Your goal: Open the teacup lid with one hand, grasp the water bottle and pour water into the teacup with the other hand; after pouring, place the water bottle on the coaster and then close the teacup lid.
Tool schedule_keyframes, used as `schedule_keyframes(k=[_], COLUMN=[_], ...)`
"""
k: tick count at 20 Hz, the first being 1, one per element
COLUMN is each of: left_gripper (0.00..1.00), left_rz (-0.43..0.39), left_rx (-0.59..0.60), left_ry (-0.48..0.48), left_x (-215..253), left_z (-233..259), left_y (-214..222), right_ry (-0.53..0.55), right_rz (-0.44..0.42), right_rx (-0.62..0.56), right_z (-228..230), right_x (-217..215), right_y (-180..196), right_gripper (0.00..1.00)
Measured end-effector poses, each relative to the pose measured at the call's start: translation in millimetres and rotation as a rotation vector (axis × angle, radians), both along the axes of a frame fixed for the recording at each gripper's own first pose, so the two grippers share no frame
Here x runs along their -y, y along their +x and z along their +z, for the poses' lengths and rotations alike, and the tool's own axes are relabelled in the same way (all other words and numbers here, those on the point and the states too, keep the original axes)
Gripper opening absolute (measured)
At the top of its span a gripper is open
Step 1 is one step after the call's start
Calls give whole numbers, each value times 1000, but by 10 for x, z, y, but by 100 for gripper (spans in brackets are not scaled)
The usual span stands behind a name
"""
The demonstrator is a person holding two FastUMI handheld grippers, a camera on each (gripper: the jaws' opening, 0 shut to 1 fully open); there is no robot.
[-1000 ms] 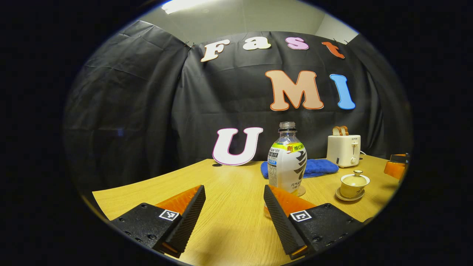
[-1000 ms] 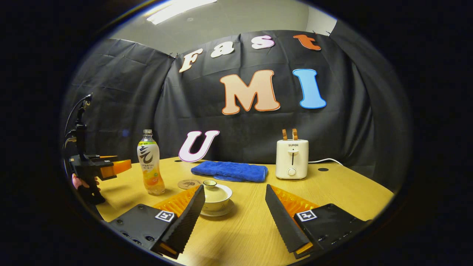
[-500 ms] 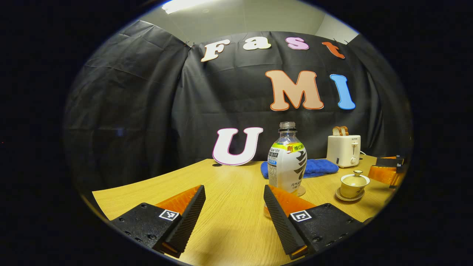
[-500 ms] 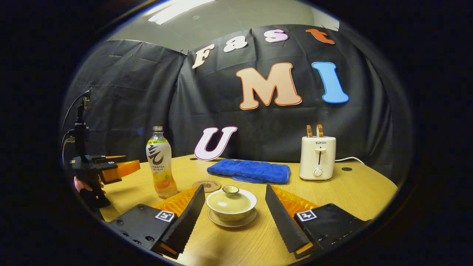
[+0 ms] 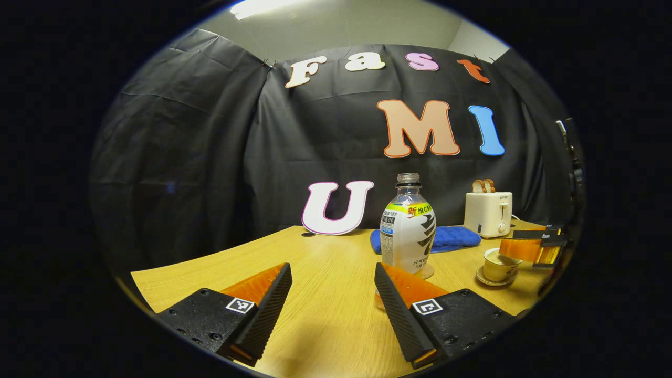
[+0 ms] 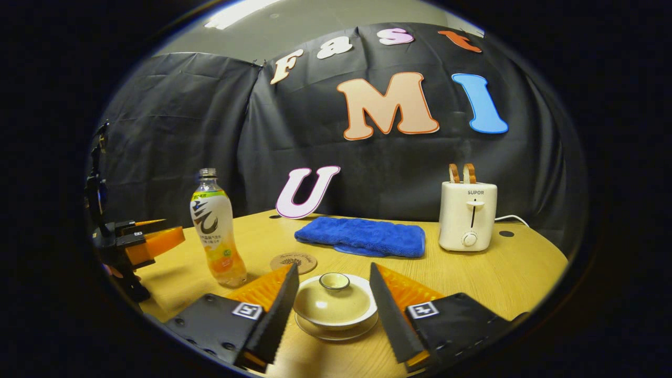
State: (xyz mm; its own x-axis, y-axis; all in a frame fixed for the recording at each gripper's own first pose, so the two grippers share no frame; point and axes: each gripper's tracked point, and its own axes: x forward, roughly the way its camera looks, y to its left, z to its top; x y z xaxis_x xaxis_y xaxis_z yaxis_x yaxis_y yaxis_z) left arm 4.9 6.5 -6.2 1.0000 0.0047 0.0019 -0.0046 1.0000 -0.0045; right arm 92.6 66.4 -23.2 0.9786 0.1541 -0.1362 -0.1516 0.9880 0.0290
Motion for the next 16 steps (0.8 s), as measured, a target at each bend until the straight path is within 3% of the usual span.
schedule_keyframes(k=[3,5,6,8,12,13,16], left_gripper=[93,93,93,93,93,93,93], left_rz=[0,0,0,0,0,0,-1], left_rx=[0,0,0,0,0,0,-1], left_ry=[0,0,0,0,-1,-1,-2], left_x=[7,10,6,10,13,14,18], left_z=[-4,-3,-6,-3,-7,-1,-1], left_y=[-5,-11,-2,-4,2,-2,-6], right_ry=[9,-1,-9,-20,-30,-32,-32], right_rz=[0,28,27,45,38,38,41], right_rx=[-30,-41,-40,-36,-36,-35,-20], right_z=[-54,-77,-137,-79,-66,-72,-38], right_x=[-15,-73,-110,-134,-110,-114,-108], right_y=[66,81,214,89,95,99,78], right_gripper=[65,68,60,44,35,29,29])
